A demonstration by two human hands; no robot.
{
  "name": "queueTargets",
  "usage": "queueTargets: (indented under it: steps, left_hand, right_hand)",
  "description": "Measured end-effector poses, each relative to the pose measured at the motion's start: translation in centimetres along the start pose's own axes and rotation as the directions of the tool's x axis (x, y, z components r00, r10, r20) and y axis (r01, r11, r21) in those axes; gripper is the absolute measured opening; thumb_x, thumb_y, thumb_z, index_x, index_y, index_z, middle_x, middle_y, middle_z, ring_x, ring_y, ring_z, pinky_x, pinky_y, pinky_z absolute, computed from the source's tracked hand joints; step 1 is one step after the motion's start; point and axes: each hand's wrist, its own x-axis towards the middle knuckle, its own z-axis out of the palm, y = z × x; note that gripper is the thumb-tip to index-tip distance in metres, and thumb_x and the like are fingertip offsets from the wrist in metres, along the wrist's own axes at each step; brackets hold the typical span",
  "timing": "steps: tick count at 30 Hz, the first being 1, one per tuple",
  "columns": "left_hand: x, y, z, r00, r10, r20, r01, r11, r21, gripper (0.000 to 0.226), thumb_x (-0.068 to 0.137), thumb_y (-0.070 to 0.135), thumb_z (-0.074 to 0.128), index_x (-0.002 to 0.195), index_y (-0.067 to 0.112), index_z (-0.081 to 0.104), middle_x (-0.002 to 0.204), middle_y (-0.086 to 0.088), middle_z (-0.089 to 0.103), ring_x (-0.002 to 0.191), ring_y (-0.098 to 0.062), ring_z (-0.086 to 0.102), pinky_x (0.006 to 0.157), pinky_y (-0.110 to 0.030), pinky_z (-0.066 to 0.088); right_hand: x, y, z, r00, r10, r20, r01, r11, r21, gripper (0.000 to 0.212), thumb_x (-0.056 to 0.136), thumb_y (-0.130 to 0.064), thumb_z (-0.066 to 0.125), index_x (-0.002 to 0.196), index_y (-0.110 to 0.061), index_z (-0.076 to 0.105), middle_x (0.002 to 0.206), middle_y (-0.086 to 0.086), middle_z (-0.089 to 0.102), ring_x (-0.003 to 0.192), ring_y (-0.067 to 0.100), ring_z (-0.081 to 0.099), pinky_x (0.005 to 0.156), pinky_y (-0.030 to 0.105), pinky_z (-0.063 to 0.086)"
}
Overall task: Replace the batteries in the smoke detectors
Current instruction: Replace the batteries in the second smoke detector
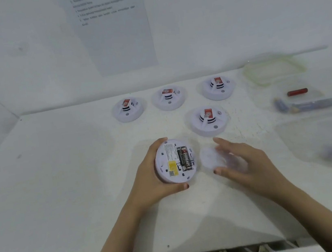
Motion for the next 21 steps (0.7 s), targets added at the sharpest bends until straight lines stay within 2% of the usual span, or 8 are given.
queueTargets:
  steps: [3, 6, 9, 12, 16, 18, 21]
  left_hand:
    - [0.2, -0.3, -0.5, 1.0, 0.004, 0.009, -0.004, 0.999, -0.033, 0.098, 0.049, 0.023, 0.091, 0.132, 0.029, 0.04, 0.123, 0.021, 0.055, 0.115, -0.009, 0.057, 0.09, -0.028, 0.053]
    - [0.5, -0.5, -0.9, 1.0, 0.011, 0.011, -0.011, 0.999, -0.038, 0.098, 0.046, 0.031, 0.09, 0.13, 0.029, 0.039, 0.12, 0.027, 0.053, 0.113, -0.004, 0.057, 0.085, -0.02, 0.052]
    - [0.8, -0.8, -1.2, 0.999, 0.032, 0.028, -0.031, 0.999, -0.015, 0.097, 0.046, 0.034, 0.091, 0.127, 0.031, 0.037, 0.12, 0.023, 0.051, 0.111, -0.007, 0.058, 0.083, -0.018, 0.05]
    - [0.9, -1.1, -1.5, 0.999, 0.04, 0.017, -0.04, 0.999, -0.002, 0.096, 0.046, 0.029, 0.093, 0.126, 0.032, 0.039, 0.119, 0.02, 0.055, 0.11, -0.01, 0.059, 0.084, -0.024, 0.052]
    - [0.9, -1.5, -1.8, 1.0, 0.031, -0.004, -0.031, 0.999, -0.023, 0.098, 0.047, 0.016, 0.096, 0.129, 0.027, 0.044, 0.122, 0.017, 0.057, 0.114, -0.01, 0.059, 0.087, -0.035, 0.055]
    - [0.9, -1.7, -1.8, 0.999, 0.041, -0.011, -0.041, 0.999, -0.022, 0.1, 0.046, 0.016, 0.097, 0.131, 0.025, 0.044, 0.123, 0.017, 0.058, 0.116, -0.01, 0.058, 0.089, -0.033, 0.054]
    - [0.8, -1.7, -1.8, 0.999, 0.051, -0.012, -0.052, 0.999, -0.014, 0.102, 0.047, 0.018, 0.097, 0.134, 0.024, 0.044, 0.124, 0.019, 0.058, 0.117, -0.009, 0.057, 0.09, -0.027, 0.053]
  right_hand:
    - [0.8, -1.7, 1.9, 0.998, -0.061, -0.009, 0.061, 0.996, 0.058, 0.072, 0.072, -0.057, 0.062, 0.137, -0.034, 0.039, 0.12, -0.024, 0.055, 0.112, -0.007, 0.051, 0.093, 0.002, 0.033]
    - [2.1, -3.4, 3.7, 0.987, -0.155, 0.045, 0.153, 0.987, 0.037, 0.071, 0.08, -0.046, 0.063, 0.142, -0.028, 0.034, 0.124, -0.013, 0.057, 0.112, 0.0, 0.051, 0.095, 0.008, 0.036]
    - [3.6, -4.2, 4.7, 0.97, -0.211, 0.123, 0.216, 0.976, -0.028, 0.067, 0.085, -0.038, 0.059, 0.144, -0.025, 0.029, 0.124, 0.0, 0.06, 0.109, 0.012, 0.052, 0.095, 0.017, 0.036]
    - [4.5, -4.3, 5.3, 0.957, -0.232, 0.173, 0.244, 0.968, -0.053, 0.067, 0.084, -0.035, 0.058, 0.144, -0.022, 0.032, 0.13, -0.003, 0.056, 0.112, 0.008, 0.047, 0.1, 0.021, 0.031]
    - [5.0, -4.3, 5.7, 0.957, -0.219, 0.189, 0.229, 0.973, -0.036, 0.07, 0.081, -0.037, 0.06, 0.144, -0.027, 0.031, 0.134, -0.008, 0.053, 0.119, 0.004, 0.044, 0.109, 0.027, 0.026]
    - [5.1, -4.3, 5.7, 0.96, -0.22, 0.173, 0.229, 0.973, -0.034, 0.073, 0.079, -0.034, 0.065, 0.143, -0.027, 0.032, 0.131, -0.009, 0.055, 0.117, 0.003, 0.045, 0.107, 0.021, 0.025]
    - [5.2, -4.5, 5.8, 0.977, -0.165, 0.138, 0.171, 0.985, -0.028, 0.078, 0.072, -0.035, 0.07, 0.142, -0.025, 0.036, 0.124, -0.017, 0.056, 0.11, 0.002, 0.047, 0.097, 0.005, 0.026]
